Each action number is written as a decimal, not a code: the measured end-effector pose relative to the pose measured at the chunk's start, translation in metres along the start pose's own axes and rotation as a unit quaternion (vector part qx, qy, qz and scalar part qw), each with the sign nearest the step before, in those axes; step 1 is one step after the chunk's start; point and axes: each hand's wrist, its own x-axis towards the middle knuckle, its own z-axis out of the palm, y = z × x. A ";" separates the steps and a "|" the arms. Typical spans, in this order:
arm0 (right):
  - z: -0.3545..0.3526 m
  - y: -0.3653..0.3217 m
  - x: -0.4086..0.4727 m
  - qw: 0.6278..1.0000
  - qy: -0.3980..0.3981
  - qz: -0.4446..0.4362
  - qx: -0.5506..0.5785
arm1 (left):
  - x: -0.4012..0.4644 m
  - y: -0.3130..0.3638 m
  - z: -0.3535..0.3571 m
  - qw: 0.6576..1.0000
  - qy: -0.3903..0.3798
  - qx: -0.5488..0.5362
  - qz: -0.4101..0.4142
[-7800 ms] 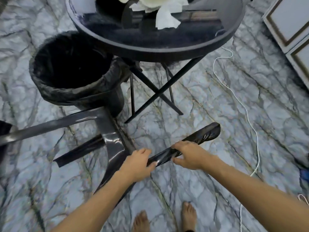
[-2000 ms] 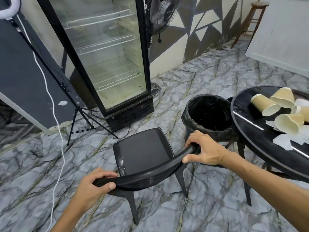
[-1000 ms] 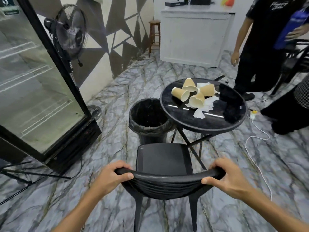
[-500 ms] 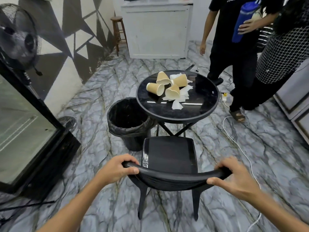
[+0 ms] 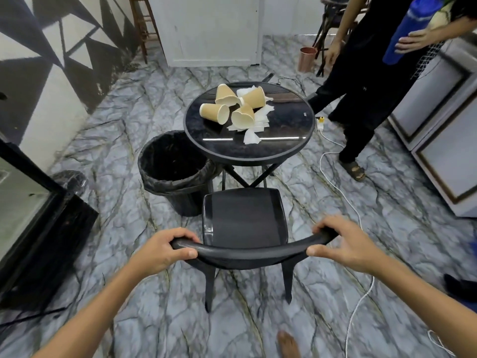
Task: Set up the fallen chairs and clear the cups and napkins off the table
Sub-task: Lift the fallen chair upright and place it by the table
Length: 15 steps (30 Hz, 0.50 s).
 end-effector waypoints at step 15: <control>-0.019 0.001 0.076 0.978 -0.073 0.117 -0.159 | 0.061 0.084 0.020 0.973 0.004 0.229 0.010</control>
